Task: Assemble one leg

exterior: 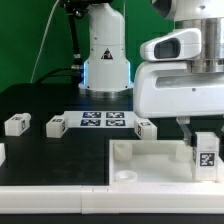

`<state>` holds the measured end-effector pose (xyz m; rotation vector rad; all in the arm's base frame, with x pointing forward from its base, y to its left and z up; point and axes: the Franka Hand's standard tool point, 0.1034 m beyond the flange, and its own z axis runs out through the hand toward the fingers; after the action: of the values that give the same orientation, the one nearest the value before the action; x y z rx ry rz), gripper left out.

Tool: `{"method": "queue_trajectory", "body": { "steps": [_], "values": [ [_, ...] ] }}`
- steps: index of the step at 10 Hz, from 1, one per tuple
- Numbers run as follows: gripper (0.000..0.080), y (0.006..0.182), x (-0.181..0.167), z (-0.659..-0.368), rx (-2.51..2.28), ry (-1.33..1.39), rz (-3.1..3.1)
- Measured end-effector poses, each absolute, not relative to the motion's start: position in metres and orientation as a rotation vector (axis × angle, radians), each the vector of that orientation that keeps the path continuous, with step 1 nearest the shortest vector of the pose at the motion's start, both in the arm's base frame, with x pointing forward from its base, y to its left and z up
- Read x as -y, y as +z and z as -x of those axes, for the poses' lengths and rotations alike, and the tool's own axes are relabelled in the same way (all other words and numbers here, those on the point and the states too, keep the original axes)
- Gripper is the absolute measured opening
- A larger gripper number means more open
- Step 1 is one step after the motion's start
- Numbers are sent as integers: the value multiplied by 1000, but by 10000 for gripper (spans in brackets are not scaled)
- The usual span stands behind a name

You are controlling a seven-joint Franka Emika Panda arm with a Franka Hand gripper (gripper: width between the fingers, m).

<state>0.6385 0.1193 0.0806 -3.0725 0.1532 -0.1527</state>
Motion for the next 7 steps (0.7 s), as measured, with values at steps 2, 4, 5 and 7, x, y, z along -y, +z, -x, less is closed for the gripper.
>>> {"method": "queue_trajectory", "body": {
  "steps": [2, 4, 5, 7],
  "values": [
    [290, 81, -117, -638, -558, -151, 3011],
    [290, 80, -115, -638, -887, -133, 2922],
    [290, 80, -114, -638, -1031, -123, 2868],
    [290, 80, -115, -637, -1430, -104, 2682]
  ]
}}
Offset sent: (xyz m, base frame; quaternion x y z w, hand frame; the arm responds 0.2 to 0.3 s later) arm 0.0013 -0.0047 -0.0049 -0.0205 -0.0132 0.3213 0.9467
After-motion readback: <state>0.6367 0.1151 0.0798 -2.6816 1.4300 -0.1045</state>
